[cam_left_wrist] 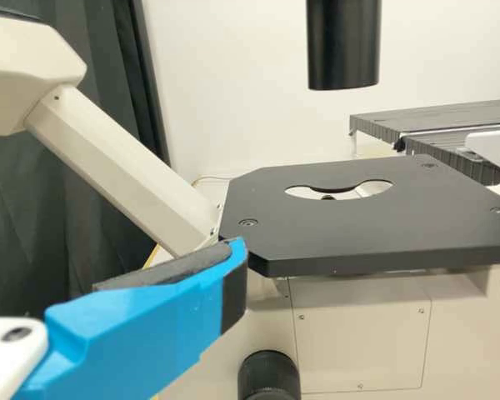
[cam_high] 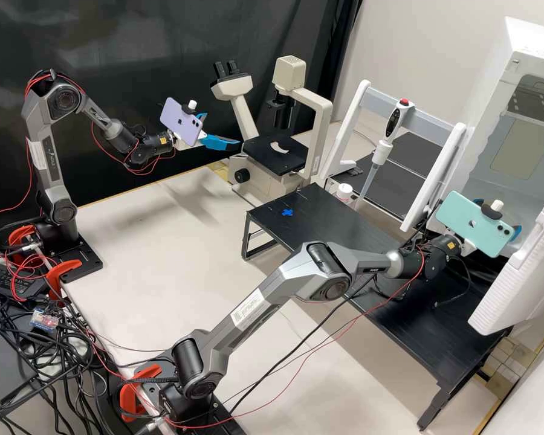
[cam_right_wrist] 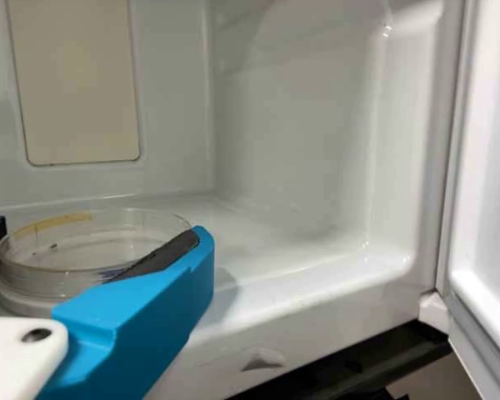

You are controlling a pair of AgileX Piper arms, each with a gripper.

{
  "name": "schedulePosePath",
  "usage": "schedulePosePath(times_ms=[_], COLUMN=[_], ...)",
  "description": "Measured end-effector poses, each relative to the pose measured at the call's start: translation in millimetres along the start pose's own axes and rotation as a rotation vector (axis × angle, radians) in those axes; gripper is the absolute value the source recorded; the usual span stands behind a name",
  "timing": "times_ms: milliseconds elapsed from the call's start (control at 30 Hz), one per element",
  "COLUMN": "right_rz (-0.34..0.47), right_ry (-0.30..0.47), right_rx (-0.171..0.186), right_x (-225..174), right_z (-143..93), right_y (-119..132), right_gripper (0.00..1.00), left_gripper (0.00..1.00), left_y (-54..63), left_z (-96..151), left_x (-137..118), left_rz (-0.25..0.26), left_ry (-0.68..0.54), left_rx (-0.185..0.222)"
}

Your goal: Move the petri dish to the incubator

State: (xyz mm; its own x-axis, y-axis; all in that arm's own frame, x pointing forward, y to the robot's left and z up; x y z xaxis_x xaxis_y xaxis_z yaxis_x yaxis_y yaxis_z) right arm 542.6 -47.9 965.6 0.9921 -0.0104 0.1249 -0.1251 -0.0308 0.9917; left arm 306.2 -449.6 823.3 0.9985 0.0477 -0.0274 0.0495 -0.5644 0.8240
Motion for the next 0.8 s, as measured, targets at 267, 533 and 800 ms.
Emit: schedulePosePath(times_ms=[267, 533, 800], right_rz=[-0.009, -0.024, 0.010], right_ry=[-0.003, -0.004, -0.005], right_rx=[-0.006, 0.039, -0.015], right_x=[0, -11, -42], right_z=[1, 6, -3], right_y=[-2, -9, 15], right_gripper=[1.00, 1.00, 1.00], left_gripper=[1.00, 1.00, 1.00], left_y=[0.0, 0.0, 0.0], left_z=[0, 0, 0], left_x=[0, 0, 0], left_rz=[0.000, 0.000, 0.000], left_ry=[0.000, 0.000, 0.000], left_rx=[0.000, 0.000, 0.000])
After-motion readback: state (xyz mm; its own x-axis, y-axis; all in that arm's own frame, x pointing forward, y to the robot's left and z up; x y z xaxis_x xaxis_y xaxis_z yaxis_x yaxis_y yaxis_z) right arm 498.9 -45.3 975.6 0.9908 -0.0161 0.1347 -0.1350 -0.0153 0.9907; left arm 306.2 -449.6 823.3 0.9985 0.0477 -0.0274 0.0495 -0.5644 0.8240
